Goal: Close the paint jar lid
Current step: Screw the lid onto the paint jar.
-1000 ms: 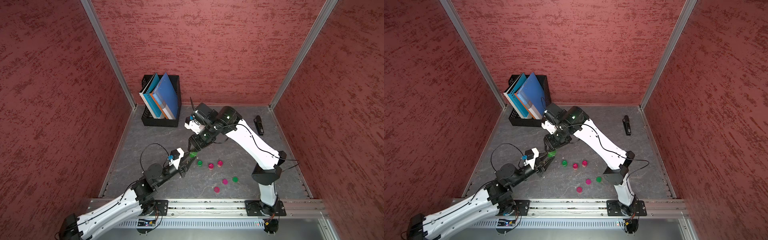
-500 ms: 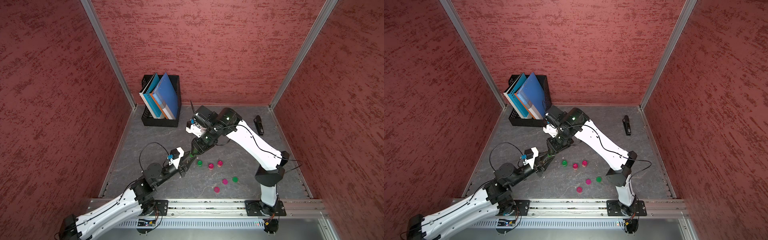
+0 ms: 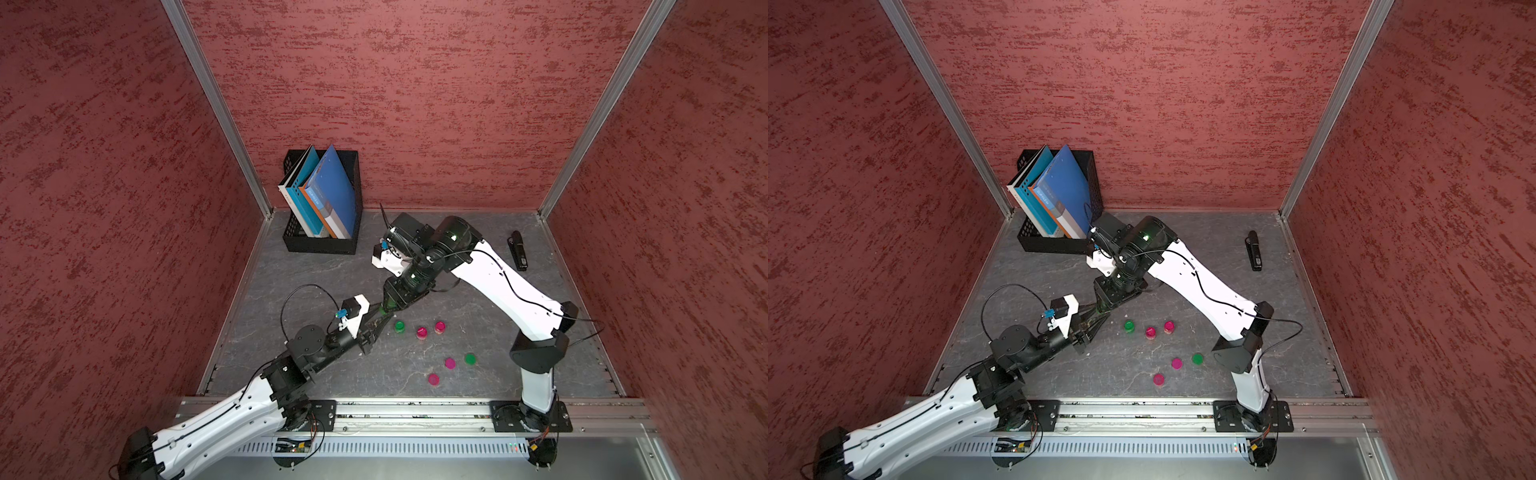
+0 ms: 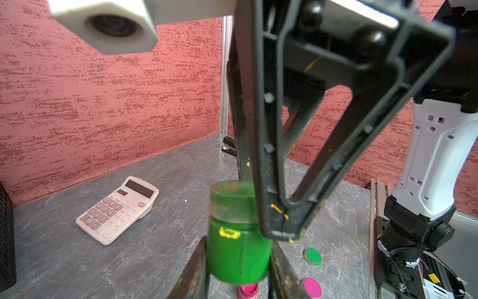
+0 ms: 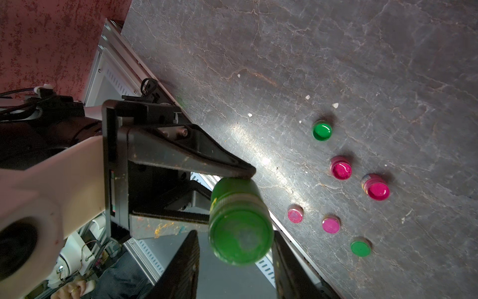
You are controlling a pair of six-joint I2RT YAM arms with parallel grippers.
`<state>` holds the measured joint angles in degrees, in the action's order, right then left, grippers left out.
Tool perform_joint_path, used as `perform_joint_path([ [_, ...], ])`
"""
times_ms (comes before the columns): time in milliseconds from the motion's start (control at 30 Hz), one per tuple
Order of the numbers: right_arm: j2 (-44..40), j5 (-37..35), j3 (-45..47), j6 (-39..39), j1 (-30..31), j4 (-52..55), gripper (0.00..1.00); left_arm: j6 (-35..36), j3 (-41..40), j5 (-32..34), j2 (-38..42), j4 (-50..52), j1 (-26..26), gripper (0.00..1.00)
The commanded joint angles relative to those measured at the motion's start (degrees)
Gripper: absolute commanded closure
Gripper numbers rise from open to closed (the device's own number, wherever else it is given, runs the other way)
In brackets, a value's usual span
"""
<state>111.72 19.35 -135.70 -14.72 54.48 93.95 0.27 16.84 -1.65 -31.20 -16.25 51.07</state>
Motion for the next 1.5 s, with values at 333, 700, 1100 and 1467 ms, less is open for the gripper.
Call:
perform_joint_path([
  [333, -1.24, 0.85, 0.52, -0.13, -0.27, 3.04, 0.61, 0.03, 1.97, -0.89, 0.44, 0.42, -0.12, 0.74],
  [700, -1.27, 1.14, 0.78, -0.66, -0.5, 1.42, 0.66, -0.15, 2.05, -0.9, 0.61, 0.59, 0.0, 0.74],
  [1100, -0.8, 1.97, 1.4, -1.08, -0.78, -0.78, 0.63, 0.01, 2.02, -0.5, 0.71, 0.8, 0.47, 0.74],
  [1467, -0.85, 2.02, 1.4, -1.24, -1.26, -1.47, 0.64, -0.05, 2.18, -0.37, 0.6, 0.87, 0.75, 0.74],
])
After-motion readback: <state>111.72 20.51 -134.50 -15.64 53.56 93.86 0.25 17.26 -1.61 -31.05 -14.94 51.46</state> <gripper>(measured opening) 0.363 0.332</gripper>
